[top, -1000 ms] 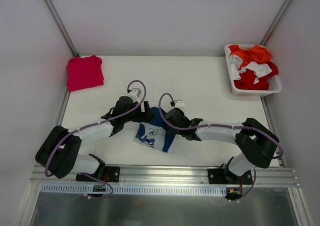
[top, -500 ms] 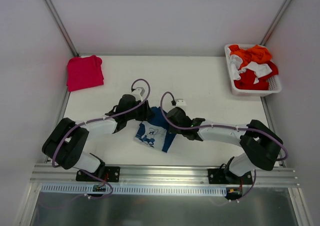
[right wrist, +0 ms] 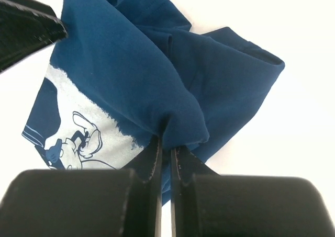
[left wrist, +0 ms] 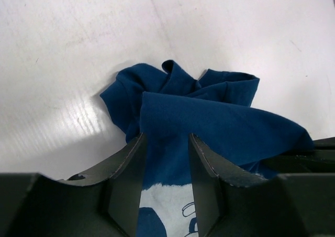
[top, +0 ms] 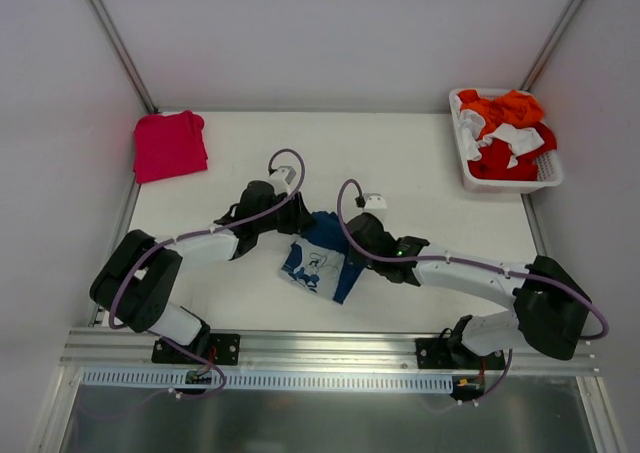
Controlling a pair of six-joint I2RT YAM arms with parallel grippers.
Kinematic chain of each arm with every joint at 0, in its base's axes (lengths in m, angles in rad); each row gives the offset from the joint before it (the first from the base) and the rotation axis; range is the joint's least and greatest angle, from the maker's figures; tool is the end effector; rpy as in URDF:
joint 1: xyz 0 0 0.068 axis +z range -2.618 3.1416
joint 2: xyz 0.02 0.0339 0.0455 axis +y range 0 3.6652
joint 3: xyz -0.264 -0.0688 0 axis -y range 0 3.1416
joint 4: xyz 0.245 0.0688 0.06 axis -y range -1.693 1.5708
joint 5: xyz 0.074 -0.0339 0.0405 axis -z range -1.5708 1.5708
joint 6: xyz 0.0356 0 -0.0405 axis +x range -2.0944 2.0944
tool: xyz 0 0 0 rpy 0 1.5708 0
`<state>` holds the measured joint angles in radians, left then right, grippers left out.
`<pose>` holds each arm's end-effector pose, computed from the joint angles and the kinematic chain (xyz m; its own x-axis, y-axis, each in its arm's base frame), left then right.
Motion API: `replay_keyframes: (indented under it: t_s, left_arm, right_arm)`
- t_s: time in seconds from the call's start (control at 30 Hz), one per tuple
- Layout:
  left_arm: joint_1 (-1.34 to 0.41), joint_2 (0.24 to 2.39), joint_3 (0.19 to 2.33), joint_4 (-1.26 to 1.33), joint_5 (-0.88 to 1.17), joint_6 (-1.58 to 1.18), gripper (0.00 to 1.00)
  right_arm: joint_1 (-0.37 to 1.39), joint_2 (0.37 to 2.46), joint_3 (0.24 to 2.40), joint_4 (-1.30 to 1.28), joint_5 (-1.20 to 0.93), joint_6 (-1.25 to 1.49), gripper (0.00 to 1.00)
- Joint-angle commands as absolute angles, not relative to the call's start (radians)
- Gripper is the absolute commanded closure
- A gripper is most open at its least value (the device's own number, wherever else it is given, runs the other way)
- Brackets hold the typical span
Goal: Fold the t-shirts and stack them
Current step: Smooth out wrinkles on the folded tshirt
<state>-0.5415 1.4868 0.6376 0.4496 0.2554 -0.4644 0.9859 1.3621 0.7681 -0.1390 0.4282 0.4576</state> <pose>0.2564 -0.1647 0.1901 -0.6108 -0.1383 -0.7796 0.4749 0.7239 -0.5005 0.1675 0.2261 0.2132 -0.5912 -0.1649 -0.7895 -0.3644 0.9279 0.0791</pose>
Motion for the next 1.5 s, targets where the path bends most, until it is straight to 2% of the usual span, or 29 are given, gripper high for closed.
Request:
replay_keyframes:
  t_s: [0.0, 0.43, 0.7, 0.87, 0.9, 0.93, 0.97, 1.0, 1.03, 1.07, 1.1, 1.17, 1.23, 1.3, 1.4, 1.43, 1.47]
  left_arm:
    - [-0.537, 1.477, 0.695, 0.482, 0.298, -0.476, 0.62]
    - [-0.557, 1.568, 0.804, 0.482, 0.399, -0.5, 0.64]
    - [-0.647, 1.621, 0.805, 0.526, 0.445, -0.509, 0.66]
    - [-0.689, 1.579, 0.764, 0.525, 0.404, -0.517, 0.66]
    - [-0.693, 1.548, 0.75, 0.522, 0.387, -0.514, 0.63]
    - [-0.696, 1.531, 0.746, 0.514, 0.377, -0.506, 0.59]
    - [-0.704, 1.502, 0.742, 0.497, 0.367, -0.505, 0.55]
    - [-0.707, 1.488, 0.738, 0.488, 0.353, -0.502, 0.49]
    - [-0.71, 1.479, 0.738, 0.479, 0.351, -0.494, 0.35]
    - [-0.712, 1.47, 0.736, 0.471, 0.35, -0.491, 0.3]
    - [-0.713, 1.47, 0.735, 0.456, 0.344, -0.486, 0.26]
    - [-0.713, 1.471, 0.727, 0.451, 0.342, -0.486, 0.25]
    - [-0.715, 1.477, 0.718, 0.459, 0.348, -0.489, 0.24]
    - [-0.716, 1.485, 0.712, 0.475, 0.353, -0.494, 0.24]
    - [-0.722, 1.496, 0.713, 0.492, 0.354, -0.502, 0.24]
    - [-0.727, 1.502, 0.715, 0.495, 0.354, -0.502, 0.25]
    - [-0.729, 1.511, 0.716, 0.497, 0.353, -0.502, 0.27]
  right_arm:
    - [0.986, 1.307, 0.756, -0.182, 0.483, 0.451, 0.99]
    - [1.006, 1.181, 0.727, -0.316, 0.598, 0.495, 1.0]
    - [0.986, 1.317, 0.753, -0.339, 0.61, 0.541, 0.99]
    - [0.965, 1.379, 0.782, -0.354, 0.614, 0.555, 0.99]
    - [0.96, 1.394, 0.788, -0.354, 0.615, 0.555, 0.99]
    - [0.957, 1.405, 0.792, -0.356, 0.618, 0.557, 0.95]
    - [0.948, 1.414, 0.796, -0.359, 0.623, 0.555, 0.83]
    - [0.94, 1.422, 0.802, -0.362, 0.626, 0.554, 0.65]
    - [0.939, 1.443, 0.82, -0.379, 0.638, 0.555, 0.47]
    - [0.939, 1.45, 0.83, -0.386, 0.664, 0.552, 0.28]
    - [0.939, 1.454, 0.851, -0.403, 0.675, 0.543, 0.22]
    - [0.94, 1.447, 0.87, -0.413, 0.696, 0.528, 0.2]
    - [0.94, 1.424, 0.887, -0.428, 0.698, 0.505, 0.13]
    - [0.946, 1.378, 0.903, -0.437, 0.695, 0.48, 0.12]
    - [0.971, 1.31, 0.907, -0.43, 0.687, 0.459, 0.21]
    - [0.979, 1.298, 0.905, -0.43, 0.684, 0.45, 0.37]
    - [0.988, 1.28, 0.905, -0.433, 0.681, 0.446, 0.45]
